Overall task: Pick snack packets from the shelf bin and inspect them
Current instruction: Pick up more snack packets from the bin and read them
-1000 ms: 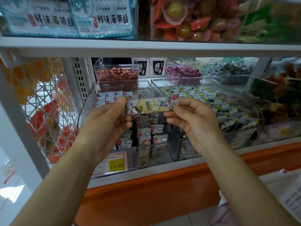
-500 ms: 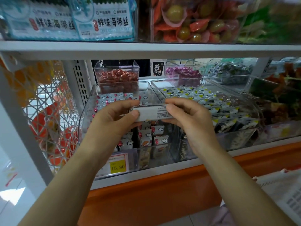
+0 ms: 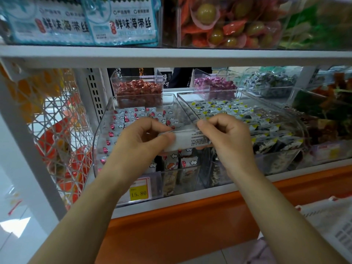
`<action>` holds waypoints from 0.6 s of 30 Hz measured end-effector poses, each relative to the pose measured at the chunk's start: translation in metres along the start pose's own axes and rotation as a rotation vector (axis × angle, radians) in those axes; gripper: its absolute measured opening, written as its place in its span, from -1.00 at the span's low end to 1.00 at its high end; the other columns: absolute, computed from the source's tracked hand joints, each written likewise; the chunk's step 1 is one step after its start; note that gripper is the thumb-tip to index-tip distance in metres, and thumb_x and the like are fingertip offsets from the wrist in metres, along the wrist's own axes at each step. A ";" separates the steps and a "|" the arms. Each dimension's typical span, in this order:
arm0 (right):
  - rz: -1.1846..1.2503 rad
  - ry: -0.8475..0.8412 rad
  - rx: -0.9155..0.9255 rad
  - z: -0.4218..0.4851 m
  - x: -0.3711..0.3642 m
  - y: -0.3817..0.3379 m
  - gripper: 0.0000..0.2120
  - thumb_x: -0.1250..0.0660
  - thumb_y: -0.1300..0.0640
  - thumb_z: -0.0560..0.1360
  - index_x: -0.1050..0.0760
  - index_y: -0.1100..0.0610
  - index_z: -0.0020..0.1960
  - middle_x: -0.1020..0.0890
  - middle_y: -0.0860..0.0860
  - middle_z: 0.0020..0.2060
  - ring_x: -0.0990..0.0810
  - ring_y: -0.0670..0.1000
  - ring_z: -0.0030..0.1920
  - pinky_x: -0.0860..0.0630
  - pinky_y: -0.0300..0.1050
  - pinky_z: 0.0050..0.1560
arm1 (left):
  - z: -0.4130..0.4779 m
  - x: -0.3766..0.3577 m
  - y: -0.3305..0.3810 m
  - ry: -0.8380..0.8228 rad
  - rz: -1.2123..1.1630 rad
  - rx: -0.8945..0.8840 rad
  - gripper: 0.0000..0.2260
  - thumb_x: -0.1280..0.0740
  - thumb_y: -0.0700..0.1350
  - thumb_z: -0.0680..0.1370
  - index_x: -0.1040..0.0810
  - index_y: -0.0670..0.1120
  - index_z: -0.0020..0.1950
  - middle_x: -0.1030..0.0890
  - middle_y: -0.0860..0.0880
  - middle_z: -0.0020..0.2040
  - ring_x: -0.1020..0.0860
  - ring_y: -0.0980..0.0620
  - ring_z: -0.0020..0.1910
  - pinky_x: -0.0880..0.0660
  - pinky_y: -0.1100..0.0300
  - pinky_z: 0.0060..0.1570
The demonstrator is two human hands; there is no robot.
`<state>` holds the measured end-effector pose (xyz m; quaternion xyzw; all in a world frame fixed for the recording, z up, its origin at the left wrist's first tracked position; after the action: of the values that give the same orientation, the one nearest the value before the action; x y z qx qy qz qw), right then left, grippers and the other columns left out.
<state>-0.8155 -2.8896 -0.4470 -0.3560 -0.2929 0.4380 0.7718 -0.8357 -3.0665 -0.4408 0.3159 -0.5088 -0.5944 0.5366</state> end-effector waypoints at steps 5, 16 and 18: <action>0.014 -0.067 0.003 0.000 -0.001 0.000 -0.79 -0.38 0.17 0.47 -0.55 0.03 -0.33 -0.57 -0.10 -0.42 -0.53 -0.12 -0.35 -0.53 -0.13 -0.26 | 0.001 0.003 0.002 0.009 -0.057 0.025 -0.85 -0.35 -0.23 0.47 -0.61 -0.14 -0.30 -0.63 0.00 -0.29 -0.61 0.14 -0.33 -0.52 0.36 -0.37; 0.179 -0.028 -0.124 -0.001 0.000 0.005 -0.76 -0.38 0.19 0.47 -0.60 0.08 -0.37 -0.64 0.06 -0.37 -0.66 0.08 -0.23 -0.64 0.11 -0.23 | -0.001 0.006 0.002 -0.014 0.023 -0.001 -0.92 -0.35 -0.10 0.44 -0.63 -0.05 -0.20 -0.66 0.09 -0.28 -0.63 0.18 -0.29 -0.50 0.42 -0.36; 0.155 0.028 -0.103 0.000 0.002 0.007 -0.78 -0.38 0.16 0.47 -0.62 0.04 -0.34 -0.65 0.04 -0.36 -0.66 0.06 -0.23 -0.64 0.05 -0.21 | -0.002 0.001 0.002 -0.059 0.175 -0.058 -0.85 -0.38 0.00 0.38 -0.60 0.06 -0.06 -0.64 0.10 -0.25 -0.60 0.24 -0.26 -0.45 0.48 -0.36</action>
<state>-0.8176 -2.8853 -0.4527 -0.4228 -0.2758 0.4756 0.7204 -0.8334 -3.0680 -0.4390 0.2368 -0.5326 -0.5690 0.5801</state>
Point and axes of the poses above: each hand's wrist, its own z-axis towards the middle knuckle, its own x-axis out of the back of the hand, y = z × x, the point moved 4 cm from there along z, towards the middle knuckle
